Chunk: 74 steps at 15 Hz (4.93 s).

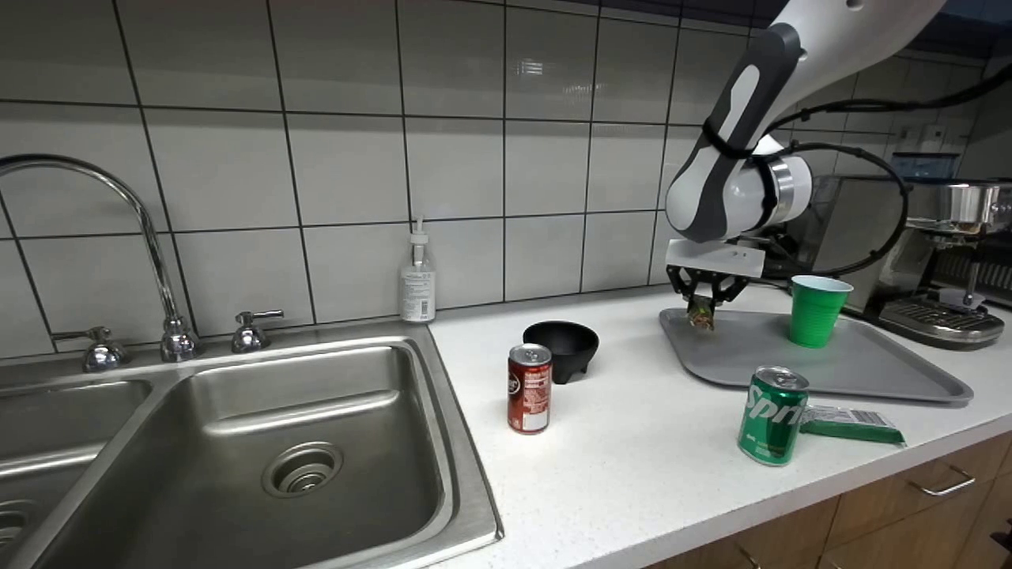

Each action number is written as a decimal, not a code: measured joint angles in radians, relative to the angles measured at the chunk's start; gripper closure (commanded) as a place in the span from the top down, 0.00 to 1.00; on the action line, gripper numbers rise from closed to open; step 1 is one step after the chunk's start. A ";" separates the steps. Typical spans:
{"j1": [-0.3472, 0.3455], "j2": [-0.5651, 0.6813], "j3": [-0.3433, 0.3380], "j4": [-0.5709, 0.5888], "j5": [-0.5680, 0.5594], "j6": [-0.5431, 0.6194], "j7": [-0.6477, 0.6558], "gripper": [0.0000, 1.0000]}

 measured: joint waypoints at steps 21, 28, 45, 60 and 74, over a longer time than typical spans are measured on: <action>-0.035 0.042 -0.001 -0.001 0.000 -0.003 0.000 0.81; -0.029 0.028 0.004 -0.005 0.001 -0.001 0.000 1.00; 0.036 -0.289 0.045 -0.366 0.000 0.005 -0.013 1.00; 0.036 -0.548 0.083 -0.705 -0.045 0.001 -0.018 1.00; -0.032 -0.679 0.164 -0.862 -0.111 -0.020 -0.014 1.00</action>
